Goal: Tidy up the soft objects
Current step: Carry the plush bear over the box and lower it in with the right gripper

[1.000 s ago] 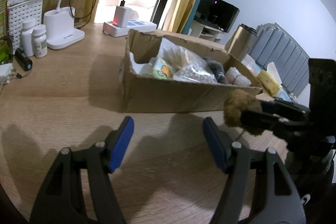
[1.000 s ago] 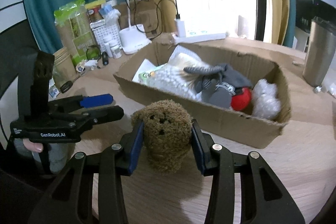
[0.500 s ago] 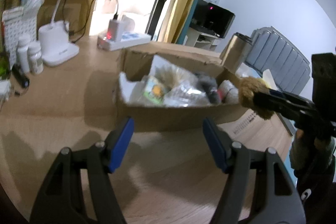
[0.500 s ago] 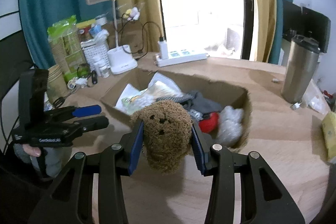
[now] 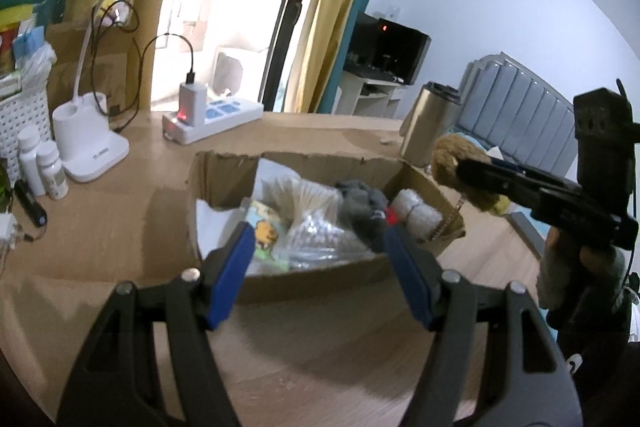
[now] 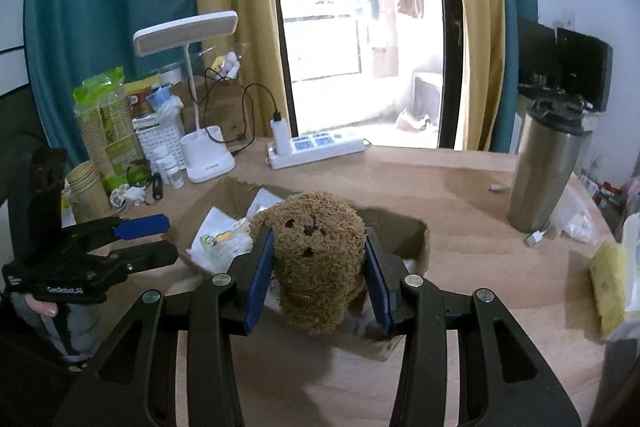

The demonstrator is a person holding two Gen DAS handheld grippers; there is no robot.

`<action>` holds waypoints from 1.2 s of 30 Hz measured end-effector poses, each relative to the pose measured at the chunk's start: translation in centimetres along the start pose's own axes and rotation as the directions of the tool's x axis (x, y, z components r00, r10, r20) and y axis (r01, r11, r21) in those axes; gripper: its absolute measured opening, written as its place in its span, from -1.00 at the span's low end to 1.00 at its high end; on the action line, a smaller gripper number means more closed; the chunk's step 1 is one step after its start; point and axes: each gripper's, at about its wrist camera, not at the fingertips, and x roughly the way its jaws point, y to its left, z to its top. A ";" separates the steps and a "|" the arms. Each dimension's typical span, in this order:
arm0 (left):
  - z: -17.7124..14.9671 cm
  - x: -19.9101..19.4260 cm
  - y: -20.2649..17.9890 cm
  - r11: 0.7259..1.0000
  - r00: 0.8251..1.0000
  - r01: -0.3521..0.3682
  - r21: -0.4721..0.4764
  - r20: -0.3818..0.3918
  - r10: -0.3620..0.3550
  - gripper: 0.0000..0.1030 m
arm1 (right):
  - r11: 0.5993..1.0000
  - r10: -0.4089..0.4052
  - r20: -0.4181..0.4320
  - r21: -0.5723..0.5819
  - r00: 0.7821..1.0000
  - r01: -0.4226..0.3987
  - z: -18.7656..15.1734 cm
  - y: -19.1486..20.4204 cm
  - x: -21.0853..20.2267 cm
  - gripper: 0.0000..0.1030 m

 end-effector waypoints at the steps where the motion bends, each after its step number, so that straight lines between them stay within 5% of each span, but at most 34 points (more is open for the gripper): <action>1: 0.2 0.0 -0.1 1.000 1.000 0.001 0.004 0.003 -0.001 0.35 | 1.000 -0.001 0.003 0.000 1.000 0.001 0.1 -0.1 0.0 -0.12; 10: 1.1 0.6 -0.3 1.000 1.000 -0.008 0.024 0.017 0.007 0.35 | 1.000 -0.022 0.003 0.020 1.000 0.022 0.3 -1.0 1.5 -0.11; 26: 0.7 2.4 1.1 1.000 1.000 0.007 -0.013 0.002 -0.007 0.35 | 0.999 -0.043 -0.151 -0.004 0.988 0.043 -3.0 0.1 7.5 -0.11; 36: 0.3 2.4 1.3 1.000 1.000 0.008 -0.023 -0.001 -0.008 0.35 | 0.997 -0.072 -0.167 -0.025 0.983 0.069 -3.3 0.6 7.9 -0.10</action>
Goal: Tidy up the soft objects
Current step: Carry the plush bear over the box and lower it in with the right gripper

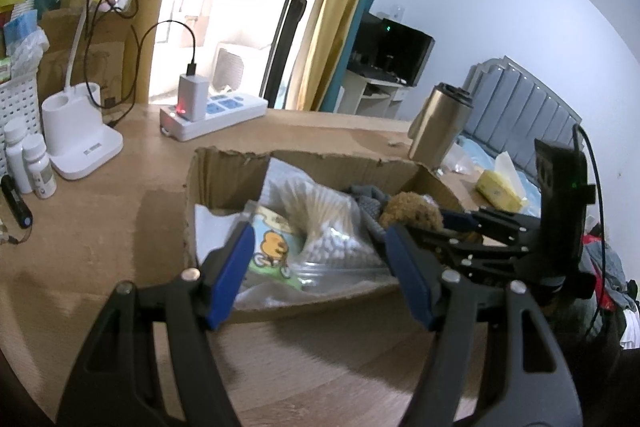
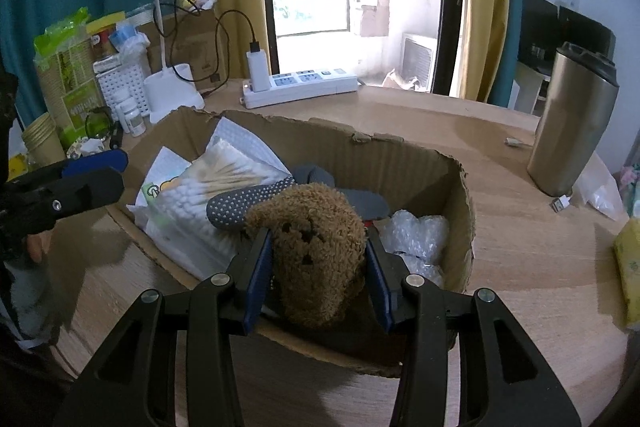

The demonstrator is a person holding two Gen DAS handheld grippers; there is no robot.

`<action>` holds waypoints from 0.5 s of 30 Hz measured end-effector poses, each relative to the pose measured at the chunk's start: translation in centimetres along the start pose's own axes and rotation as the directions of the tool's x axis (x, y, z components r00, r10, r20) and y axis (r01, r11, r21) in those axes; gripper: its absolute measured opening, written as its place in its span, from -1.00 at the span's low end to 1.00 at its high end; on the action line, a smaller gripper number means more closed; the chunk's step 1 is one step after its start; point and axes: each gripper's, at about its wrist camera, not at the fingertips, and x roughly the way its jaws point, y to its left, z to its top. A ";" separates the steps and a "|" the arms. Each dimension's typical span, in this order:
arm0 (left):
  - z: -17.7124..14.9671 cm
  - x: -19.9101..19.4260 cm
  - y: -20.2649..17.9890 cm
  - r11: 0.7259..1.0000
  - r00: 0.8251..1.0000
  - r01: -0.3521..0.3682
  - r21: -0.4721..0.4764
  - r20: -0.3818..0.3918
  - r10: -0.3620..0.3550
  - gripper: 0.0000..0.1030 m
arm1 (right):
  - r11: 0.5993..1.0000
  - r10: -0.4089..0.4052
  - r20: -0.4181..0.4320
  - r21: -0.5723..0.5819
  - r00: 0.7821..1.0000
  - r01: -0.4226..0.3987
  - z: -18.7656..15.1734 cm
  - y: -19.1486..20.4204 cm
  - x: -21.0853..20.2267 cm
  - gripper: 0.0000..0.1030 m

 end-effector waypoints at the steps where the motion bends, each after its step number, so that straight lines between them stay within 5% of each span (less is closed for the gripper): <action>1: 0.0 -0.1 0.0 1.000 1.000 0.001 0.000 0.002 -0.001 0.35 | 1.000 -0.001 -0.002 0.001 1.000 0.001 0.0 0.0 0.0 -0.10; 15: -0.1 -0.3 0.2 1.000 1.000 0.003 -0.003 0.015 -0.003 0.36 | 1.000 -0.026 0.057 -0.008 0.998 0.027 0.9 0.1 -2.1 0.18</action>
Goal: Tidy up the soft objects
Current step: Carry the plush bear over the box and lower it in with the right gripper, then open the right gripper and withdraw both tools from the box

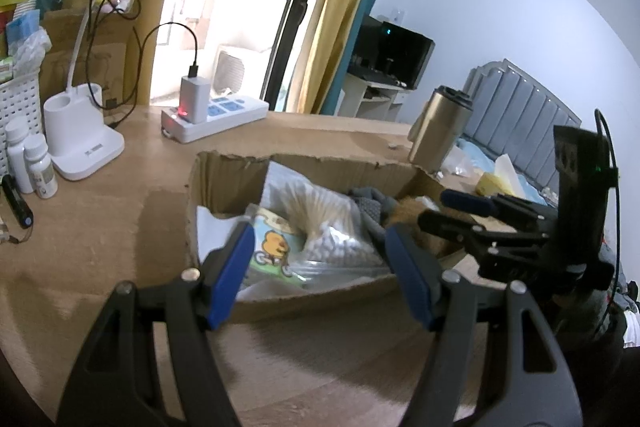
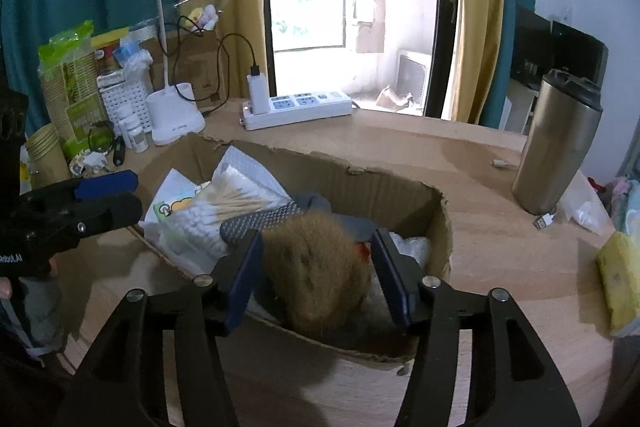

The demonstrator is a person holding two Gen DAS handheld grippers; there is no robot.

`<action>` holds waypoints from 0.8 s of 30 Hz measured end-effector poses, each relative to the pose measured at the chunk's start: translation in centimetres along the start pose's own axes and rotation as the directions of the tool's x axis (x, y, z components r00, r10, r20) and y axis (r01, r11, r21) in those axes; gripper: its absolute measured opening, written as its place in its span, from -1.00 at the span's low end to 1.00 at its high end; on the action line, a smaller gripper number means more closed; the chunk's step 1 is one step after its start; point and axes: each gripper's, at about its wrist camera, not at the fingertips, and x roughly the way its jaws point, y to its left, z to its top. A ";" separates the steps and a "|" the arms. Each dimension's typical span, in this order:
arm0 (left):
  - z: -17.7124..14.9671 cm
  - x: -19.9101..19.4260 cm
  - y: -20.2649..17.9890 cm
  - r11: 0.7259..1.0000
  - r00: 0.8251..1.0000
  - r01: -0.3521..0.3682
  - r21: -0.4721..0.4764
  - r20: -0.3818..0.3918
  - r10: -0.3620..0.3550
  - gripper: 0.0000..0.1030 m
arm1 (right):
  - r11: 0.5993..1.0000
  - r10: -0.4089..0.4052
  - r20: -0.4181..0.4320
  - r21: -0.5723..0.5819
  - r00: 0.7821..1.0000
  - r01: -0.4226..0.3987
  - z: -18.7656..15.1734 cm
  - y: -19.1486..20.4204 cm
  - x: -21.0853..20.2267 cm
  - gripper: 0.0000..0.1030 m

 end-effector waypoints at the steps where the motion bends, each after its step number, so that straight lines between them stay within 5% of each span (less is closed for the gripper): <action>1: 0.0 0.0 0.0 1.000 1.000 -0.002 0.001 0.000 0.002 0.36 | 1.000 -0.005 -0.002 0.001 1.000 0.005 0.1 -0.1 0.1 0.19; 6: 0.1 0.0 0.1 1.000 1.000 -0.004 0.002 0.001 0.004 0.36 | 1.000 -0.025 0.012 0.010 1.000 0.025 0.1 -0.7 -0.1 0.22; 10: 0.0 0.1 0.0 1.000 1.000 0.000 0.004 0.001 0.000 0.36 | 0.992 -0.123 0.005 -0.011 0.992 0.123 0.1 -1.1 0.6 0.22; 16: 0.0 0.2 0.2 1.000 1.000 -0.005 0.000 0.000 0.005 0.36 | 0.984 -0.149 -0.029 -0.100 0.988 0.145 -0.3 0.0 2.1 0.21; 24: 0.0 0.0 0.1 1.000 1.000 -0.012 0.003 0.001 0.012 0.36 | 0.989 -0.131 -0.020 -0.074 0.991 0.129 -0.2 0.0 1.5 0.22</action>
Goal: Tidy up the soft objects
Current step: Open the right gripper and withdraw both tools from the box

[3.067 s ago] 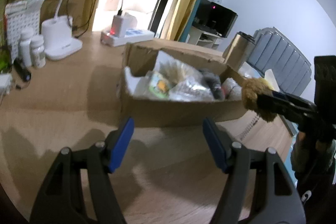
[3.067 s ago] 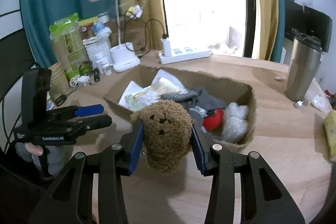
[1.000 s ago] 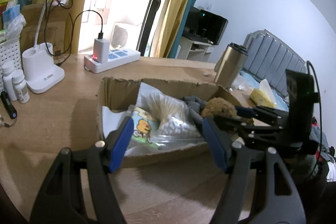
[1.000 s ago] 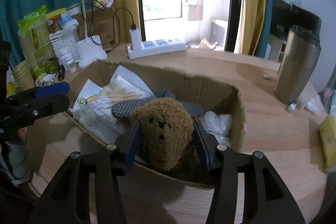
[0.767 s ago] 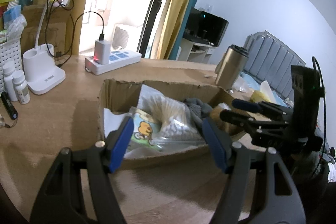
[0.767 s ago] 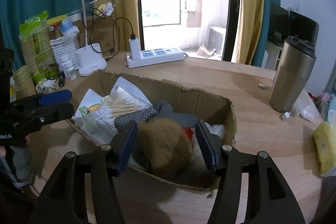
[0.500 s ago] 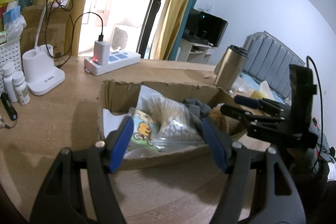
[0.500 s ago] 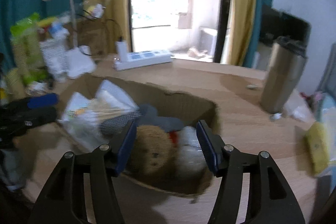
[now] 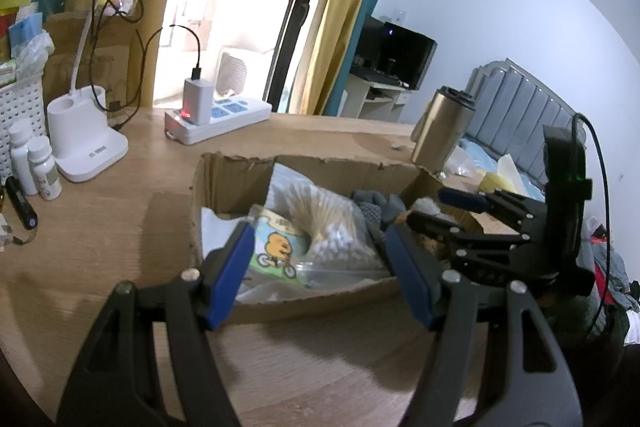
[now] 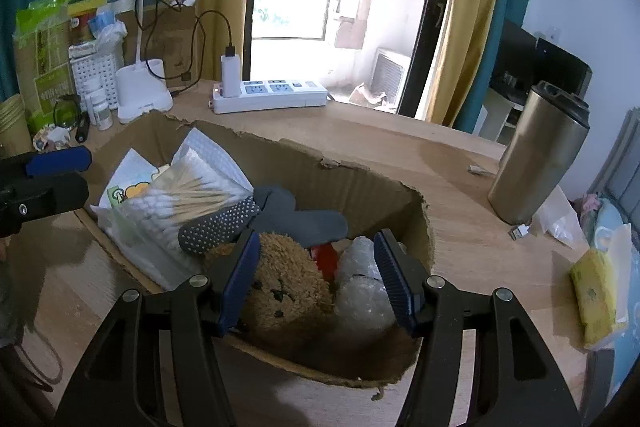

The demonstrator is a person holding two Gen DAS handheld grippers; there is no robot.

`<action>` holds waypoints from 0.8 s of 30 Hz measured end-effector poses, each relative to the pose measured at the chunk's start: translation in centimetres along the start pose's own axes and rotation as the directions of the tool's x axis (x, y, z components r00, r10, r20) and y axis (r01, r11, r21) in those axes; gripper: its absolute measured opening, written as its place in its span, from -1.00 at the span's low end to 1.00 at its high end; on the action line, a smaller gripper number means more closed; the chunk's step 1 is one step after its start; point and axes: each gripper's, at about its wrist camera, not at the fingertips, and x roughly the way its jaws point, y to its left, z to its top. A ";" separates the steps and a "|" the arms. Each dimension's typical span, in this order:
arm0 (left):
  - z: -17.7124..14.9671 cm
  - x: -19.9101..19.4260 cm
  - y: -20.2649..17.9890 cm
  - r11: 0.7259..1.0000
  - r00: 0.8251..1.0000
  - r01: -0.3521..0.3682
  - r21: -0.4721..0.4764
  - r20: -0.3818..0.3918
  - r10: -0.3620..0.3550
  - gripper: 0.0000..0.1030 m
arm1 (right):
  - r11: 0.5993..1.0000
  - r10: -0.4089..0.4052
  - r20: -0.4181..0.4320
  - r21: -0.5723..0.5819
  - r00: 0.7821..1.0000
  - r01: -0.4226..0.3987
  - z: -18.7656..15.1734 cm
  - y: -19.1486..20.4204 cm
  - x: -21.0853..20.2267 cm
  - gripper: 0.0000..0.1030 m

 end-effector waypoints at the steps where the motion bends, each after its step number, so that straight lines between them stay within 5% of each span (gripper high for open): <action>1: 0.1 -0.1 0.0 1.000 1.000 -0.002 0.001 0.002 0.002 0.36 | 1.000 0.003 0.003 0.003 1.000 -0.003 0.0 -0.1 -0.2 0.22; 24: 2.4 -6.4 -4.6 0.997 0.991 -0.032 0.068 0.128 0.023 0.37 | 0.997 0.039 0.184 0.053 0.982 -0.049 1.3 -1.4 -11.1 0.22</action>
